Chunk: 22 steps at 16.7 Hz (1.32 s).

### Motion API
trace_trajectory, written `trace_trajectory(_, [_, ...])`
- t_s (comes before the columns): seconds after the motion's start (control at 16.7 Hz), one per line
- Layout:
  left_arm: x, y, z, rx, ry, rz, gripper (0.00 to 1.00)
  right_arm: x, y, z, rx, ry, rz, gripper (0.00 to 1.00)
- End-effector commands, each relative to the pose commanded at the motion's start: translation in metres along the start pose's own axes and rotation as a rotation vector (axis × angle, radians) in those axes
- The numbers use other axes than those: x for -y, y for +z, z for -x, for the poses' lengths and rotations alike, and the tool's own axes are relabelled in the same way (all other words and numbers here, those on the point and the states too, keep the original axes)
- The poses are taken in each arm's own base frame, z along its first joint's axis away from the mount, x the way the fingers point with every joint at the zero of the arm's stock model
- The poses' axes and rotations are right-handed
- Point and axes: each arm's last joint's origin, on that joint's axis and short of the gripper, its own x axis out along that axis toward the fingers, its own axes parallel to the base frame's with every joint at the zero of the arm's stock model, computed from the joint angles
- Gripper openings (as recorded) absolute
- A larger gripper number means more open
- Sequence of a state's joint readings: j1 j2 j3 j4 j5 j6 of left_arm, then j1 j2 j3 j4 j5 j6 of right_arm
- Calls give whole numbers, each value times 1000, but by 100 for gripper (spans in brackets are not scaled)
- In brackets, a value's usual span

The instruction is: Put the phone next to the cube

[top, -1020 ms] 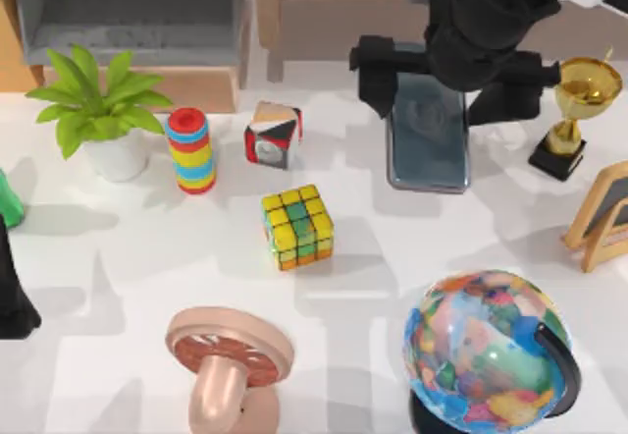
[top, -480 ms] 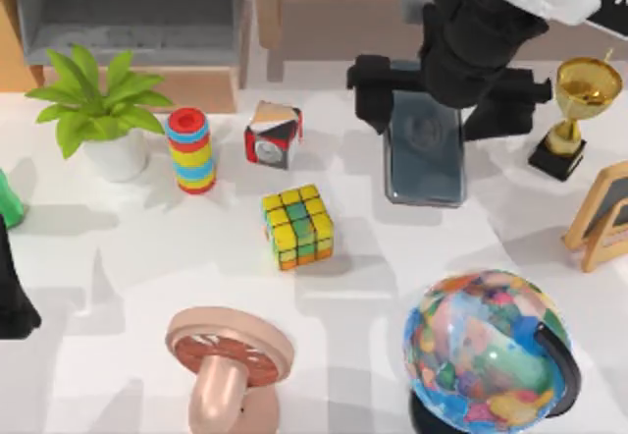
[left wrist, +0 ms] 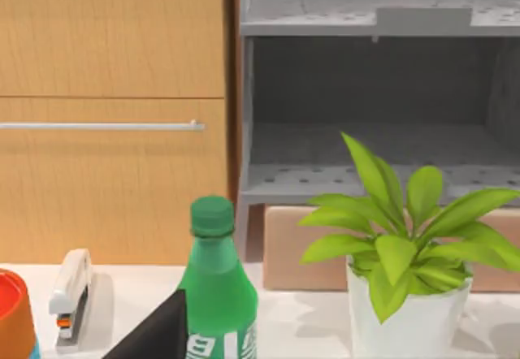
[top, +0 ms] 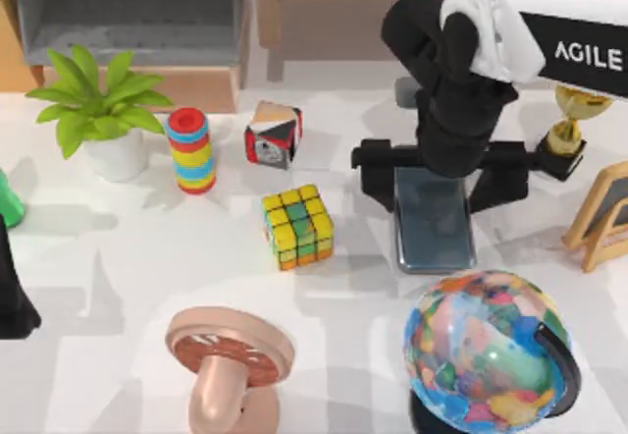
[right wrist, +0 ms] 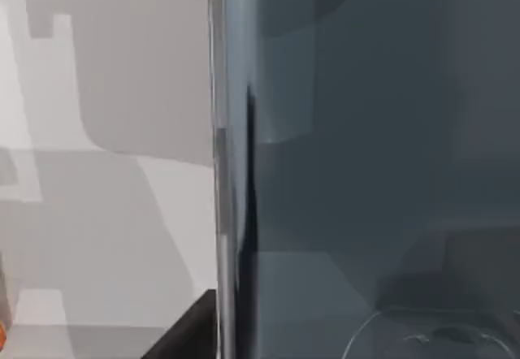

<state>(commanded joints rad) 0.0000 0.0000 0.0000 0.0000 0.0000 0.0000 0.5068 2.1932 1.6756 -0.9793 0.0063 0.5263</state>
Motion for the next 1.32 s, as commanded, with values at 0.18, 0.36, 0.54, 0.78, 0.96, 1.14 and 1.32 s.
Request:
trace_trajectory(0.18, [0, 0, 0, 0, 0, 0, 100, 3, -5, -23, -60, -34, 0, 0])
trace_trajectory(0.36, [0, 0, 0, 0, 0, 0, 100, 3, -5, -23, -60, -34, 0, 0])
trace_trajectory(0.54, [0, 0, 0, 0, 0, 0, 100, 3, -5, -23, -60, -34, 0, 8])
trace_trajectory(0.78, [0, 0, 0, 0, 0, 0, 100, 3, -5, -23, -60, -34, 0, 38])
trace_trajectory(0.96, [0, 0, 0, 0, 0, 0, 100, 3, -5, -23, -60, -34, 0, 60])
trace_trajectory(1.14, [0, 0, 0, 0, 0, 0, 100, 3, -5, -23, -60, -34, 0, 83])
trace_trajectory(1.32, [0, 0, 0, 0, 0, 0, 100, 3, -5, -23, -60, -34, 0, 100])
